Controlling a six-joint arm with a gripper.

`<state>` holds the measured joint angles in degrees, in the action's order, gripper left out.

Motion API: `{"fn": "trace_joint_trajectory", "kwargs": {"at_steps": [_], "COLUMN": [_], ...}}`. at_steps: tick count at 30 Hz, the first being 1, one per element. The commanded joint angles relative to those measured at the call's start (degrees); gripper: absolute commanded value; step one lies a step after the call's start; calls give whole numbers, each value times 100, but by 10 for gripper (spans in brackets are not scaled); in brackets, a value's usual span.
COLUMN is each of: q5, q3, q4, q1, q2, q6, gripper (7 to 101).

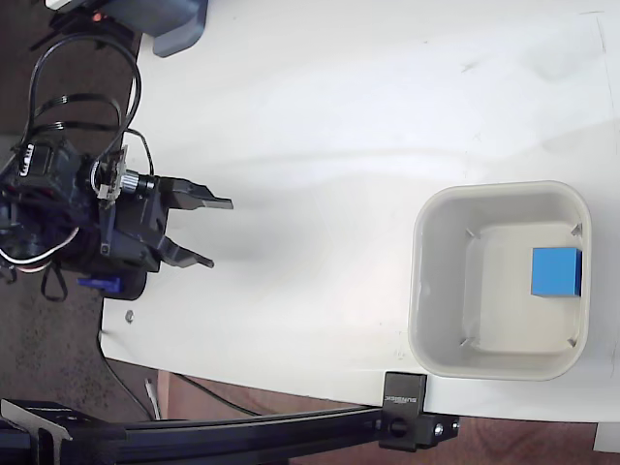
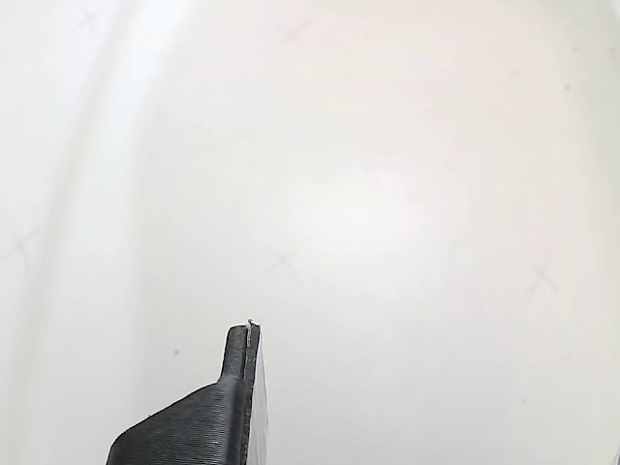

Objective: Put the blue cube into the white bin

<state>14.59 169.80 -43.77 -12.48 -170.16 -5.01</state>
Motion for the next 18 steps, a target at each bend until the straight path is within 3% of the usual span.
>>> {"fn": "trace_joint_trajectory", "kwargs": {"at_steps": [1,7,12,18], "q5": [378,396,-1081,-835], "q3": [123,167,167,158], "q4": [53,-79,-62,-88], "q1": [-185,-220,800,721], "q2": [-272,-483,-475,-475], "q6": [-123,-185,325,167], "gripper": [1003,1003,1003,1003]}}
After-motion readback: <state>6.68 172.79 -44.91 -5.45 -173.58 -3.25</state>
